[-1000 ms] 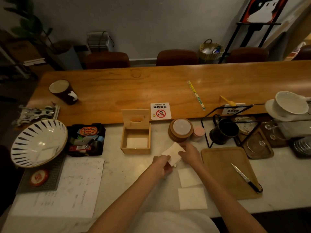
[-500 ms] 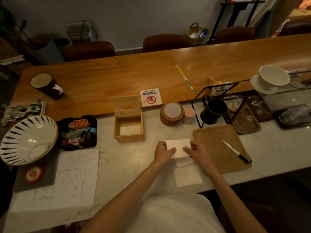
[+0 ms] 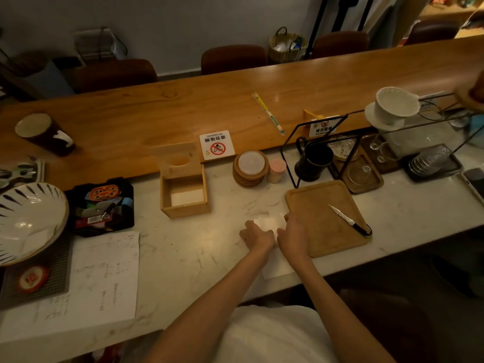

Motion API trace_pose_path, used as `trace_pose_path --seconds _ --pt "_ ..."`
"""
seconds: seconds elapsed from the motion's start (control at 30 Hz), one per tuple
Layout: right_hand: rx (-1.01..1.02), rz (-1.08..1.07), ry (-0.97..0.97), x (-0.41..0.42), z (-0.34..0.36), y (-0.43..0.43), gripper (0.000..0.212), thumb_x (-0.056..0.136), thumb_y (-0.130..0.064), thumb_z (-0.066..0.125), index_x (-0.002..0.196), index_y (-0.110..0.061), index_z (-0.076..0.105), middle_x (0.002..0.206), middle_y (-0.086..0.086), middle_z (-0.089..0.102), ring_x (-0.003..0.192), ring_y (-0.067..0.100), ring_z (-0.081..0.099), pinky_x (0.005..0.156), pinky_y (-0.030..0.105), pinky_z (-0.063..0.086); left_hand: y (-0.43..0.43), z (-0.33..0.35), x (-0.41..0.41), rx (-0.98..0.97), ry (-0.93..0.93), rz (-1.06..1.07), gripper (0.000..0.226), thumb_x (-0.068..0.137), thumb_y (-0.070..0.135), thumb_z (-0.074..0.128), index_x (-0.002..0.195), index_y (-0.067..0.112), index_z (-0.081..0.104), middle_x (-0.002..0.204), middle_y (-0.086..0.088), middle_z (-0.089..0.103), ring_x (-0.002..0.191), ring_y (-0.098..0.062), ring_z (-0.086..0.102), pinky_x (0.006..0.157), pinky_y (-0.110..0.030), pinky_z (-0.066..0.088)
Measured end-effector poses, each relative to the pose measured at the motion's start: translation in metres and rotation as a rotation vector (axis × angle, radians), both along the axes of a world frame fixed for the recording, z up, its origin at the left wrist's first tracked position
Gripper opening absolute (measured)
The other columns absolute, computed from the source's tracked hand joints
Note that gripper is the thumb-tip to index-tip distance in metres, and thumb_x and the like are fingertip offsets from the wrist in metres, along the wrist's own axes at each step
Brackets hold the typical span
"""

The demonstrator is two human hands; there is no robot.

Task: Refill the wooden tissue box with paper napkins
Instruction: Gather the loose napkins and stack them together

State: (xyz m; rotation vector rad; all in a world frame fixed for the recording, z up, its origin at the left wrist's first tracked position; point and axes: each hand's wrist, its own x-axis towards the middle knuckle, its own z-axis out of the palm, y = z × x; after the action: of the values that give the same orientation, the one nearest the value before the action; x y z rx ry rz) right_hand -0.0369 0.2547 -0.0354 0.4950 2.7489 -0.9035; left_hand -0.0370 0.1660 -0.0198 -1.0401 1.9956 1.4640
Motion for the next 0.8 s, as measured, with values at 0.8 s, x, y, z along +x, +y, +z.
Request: trace_pose_path --seconds 0.8 --pt "-0.765 -0.097 -0.207 0.080 0.028 0.046 0.059 0.083 -0.008 0.072 0.133 -0.031 0.050 0.120 0.000 0.057 0.101 0.013 0.060 0.074 0.025 0.055 -0.033 -0.005 0.070 0.244 -0.015 -0.176 0.039 0.091 0.013 0.060 0.127 0.012 0.044 0.122 -0.005 0.054 0.110 -0.021 0.054 0.090 -0.032 0.048"
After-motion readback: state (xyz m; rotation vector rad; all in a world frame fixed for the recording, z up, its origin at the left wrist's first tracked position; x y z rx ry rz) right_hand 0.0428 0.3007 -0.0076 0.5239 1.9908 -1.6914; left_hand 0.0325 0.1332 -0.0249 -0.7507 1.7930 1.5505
